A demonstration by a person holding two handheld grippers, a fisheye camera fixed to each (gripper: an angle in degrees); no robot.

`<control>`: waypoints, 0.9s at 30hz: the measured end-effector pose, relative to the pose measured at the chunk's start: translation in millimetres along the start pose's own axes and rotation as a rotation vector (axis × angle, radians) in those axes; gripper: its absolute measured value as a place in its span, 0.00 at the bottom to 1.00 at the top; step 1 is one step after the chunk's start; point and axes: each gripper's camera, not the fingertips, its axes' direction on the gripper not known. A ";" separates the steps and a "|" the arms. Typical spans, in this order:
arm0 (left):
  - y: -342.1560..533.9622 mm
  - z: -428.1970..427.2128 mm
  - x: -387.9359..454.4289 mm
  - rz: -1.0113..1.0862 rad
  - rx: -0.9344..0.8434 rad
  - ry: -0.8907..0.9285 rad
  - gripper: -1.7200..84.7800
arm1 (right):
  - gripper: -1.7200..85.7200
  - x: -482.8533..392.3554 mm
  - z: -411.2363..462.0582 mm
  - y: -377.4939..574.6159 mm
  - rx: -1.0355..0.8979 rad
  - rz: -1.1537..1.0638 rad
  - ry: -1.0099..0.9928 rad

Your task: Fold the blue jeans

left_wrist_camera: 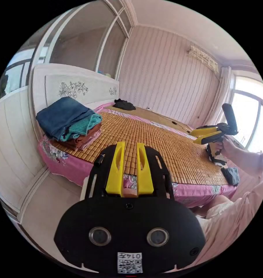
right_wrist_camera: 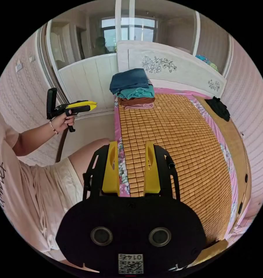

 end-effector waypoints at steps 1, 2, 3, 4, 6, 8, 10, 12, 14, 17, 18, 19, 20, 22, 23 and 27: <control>-6.9 -17.8 -35.5 -0.065 0.029 -0.009 0.10 | 0.17 -4.8 18.8 -36.0 -0.022 -0.035 -0.027; -14.9 -32.8 -69.0 -0.119 0.057 -0.027 0.10 | 0.17 -10.2 37.8 -70.8 -0.048 -0.073 -0.038; -19.7 -39.0 -85.0 -0.142 0.066 -0.038 0.10 | 0.17 -13.0 47.2 -87.6 -0.060 -0.093 -0.036; -30.6 -48.7 -115.1 -0.189 0.076 -0.063 0.10 | 0.17 -19.1 65.9 -120.2 -0.080 -0.135 -0.015; -50.6 -60.3 -158.1 -0.259 0.102 -0.103 0.12 | 0.17 -28.5 93.9 -167.3 -0.104 -0.203 0.028; -80.4 -70.6 -206.7 -0.360 0.143 -0.235 0.15 | 0.20 -40.4 131.0 -228.0 -0.138 -0.279 0.082; -107.1 -73.4 -239.5 -0.413 0.159 -0.251 0.17 | 0.21 -48.8 159.4 -270.9 -0.178 -0.327 0.106; -135.2 -71.4 -269.7 -0.461 0.153 -0.225 0.18 | 0.22 -57.6 187.2 -309.6 -0.210 -0.371 0.149; -164.2 -66.8 -304.8 -0.537 0.174 -0.200 0.18 | 0.21 -70.5 223.0 -353.8 -0.227 -0.431 0.226; -190.7 -50.7 -340.1 -0.632 0.104 -0.115 0.18 | 0.19 -82.1 271.0 -396.0 -0.285 -0.464 0.298; -194.7 -46.5 -346.8 -0.657 0.078 -0.083 0.19 | 0.18 -83.8 281.5 -402.2 -0.308 -0.473 0.316; -202.3 -40.4 -357.3 -0.687 0.029 -0.015 0.17 | 0.15 -85.5 302.9 -412.6 -0.372 -0.484 0.363; -209.9 -40.6 -363.1 -0.695 0.004 0.054 0.15 | 0.13 -86.2 319.4 -421.3 -0.422 -0.489 0.428; -219.8 -55.4 -363.0 -0.701 0.012 0.062 0.11 | 0.09 -88.5 324.5 -431.1 -0.433 -0.507 0.450; -225.3 -68.1 -356.8 -0.670 0.045 0.051 0.09 | 0.07 -88.2 320.7 -435.7 -0.416 -0.520 0.427; -246.8 -97.0 -331.9 -0.629 0.127 0.039 0.07 | 0.03 -77.5 290.7 -444.6 -0.326 -0.507 0.397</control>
